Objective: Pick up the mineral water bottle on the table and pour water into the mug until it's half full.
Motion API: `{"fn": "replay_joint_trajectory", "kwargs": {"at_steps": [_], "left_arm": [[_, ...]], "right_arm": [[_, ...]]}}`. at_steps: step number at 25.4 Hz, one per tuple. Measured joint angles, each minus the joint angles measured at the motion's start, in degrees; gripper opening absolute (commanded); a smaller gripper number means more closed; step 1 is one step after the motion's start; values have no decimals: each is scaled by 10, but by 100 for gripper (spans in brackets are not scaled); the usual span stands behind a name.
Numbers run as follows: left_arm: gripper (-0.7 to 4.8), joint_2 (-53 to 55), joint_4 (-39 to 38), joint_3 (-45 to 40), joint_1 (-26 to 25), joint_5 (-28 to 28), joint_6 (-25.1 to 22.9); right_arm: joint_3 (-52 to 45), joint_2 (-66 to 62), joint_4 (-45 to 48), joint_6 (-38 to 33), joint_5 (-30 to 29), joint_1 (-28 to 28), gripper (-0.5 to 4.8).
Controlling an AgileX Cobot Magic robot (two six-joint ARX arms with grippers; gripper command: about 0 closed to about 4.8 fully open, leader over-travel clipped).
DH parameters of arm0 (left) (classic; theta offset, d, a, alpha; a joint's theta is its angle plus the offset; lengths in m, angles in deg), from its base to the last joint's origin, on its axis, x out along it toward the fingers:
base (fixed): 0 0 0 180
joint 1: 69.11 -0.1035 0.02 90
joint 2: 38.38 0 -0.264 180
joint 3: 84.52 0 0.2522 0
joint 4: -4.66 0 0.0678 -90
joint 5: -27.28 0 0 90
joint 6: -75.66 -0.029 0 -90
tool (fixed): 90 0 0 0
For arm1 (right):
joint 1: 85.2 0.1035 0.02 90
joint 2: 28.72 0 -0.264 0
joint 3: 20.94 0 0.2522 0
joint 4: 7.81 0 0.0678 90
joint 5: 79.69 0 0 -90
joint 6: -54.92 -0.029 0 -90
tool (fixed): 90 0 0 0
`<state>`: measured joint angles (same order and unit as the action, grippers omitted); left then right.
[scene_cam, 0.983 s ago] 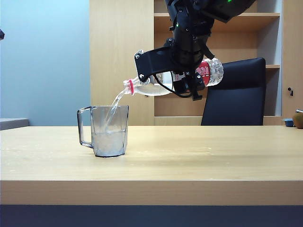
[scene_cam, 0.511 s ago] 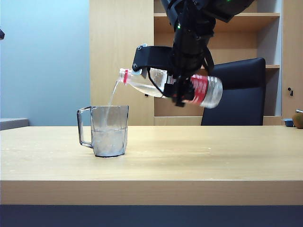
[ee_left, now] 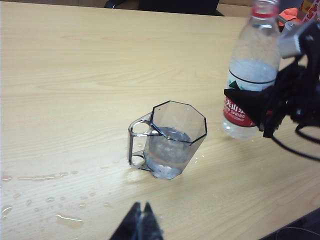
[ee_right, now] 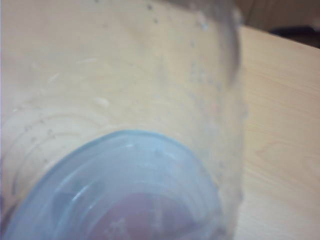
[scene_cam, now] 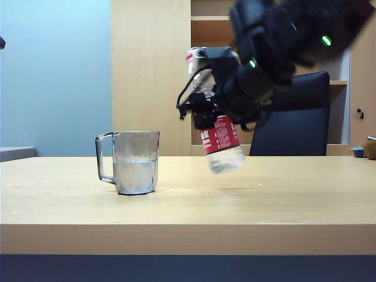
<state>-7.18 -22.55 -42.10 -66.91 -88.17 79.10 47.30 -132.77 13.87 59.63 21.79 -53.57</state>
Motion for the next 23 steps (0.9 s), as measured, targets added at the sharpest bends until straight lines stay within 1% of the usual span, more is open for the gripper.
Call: {"fn": "replay_joint_trajectory", "kwargs": {"at_steps": [2,3,4,5,6,7,8,10,12,13,15,19,23], "left_arm": [[-4,0,-1,0,0,0,0],[-4,0,0,0,0,0,0],[-4,0,-1,0,0,0,0],[-4,0,0,0,0,0,0],[-4,0,0,0,0,0,0],[-4,0,-1,0,0,0,0],[-4,0,0,0,0,0,0],[-4,0,-1,0,0,3,-5],[-4,0,0,0,0,22,-11],[-4,0,0,0,0,41,-11],[-4,0,0,0,0,56,-13],[-4,-6,17,0,0,62,-13],[-4,-32,36,0,0,62,-13]], "right_arm": [[-25,-16,65,-24,-17,-5,277],[-46,-37,120,-47,-22,-9,277],[-56,-49,146,-56,-23,-9,290],[-63,-63,187,-61,-26,-9,327],[-64,-67,198,-62,-30,-9,382],[-65,-72,206,-62,-32,-9,450],[-65,-76,213,-63,-33,-9,479],[-65,-80,211,-66,-36,-9,479],[-66,-83,199,-66,-36,-8,479],[-67,-83,191,-66,-36,-8,479],[-74,-75,187,-66,-36,-8,479],[-98,-31,173,-66,-20,-1,479],[-126,27,124,-66,2,8,479]]}}
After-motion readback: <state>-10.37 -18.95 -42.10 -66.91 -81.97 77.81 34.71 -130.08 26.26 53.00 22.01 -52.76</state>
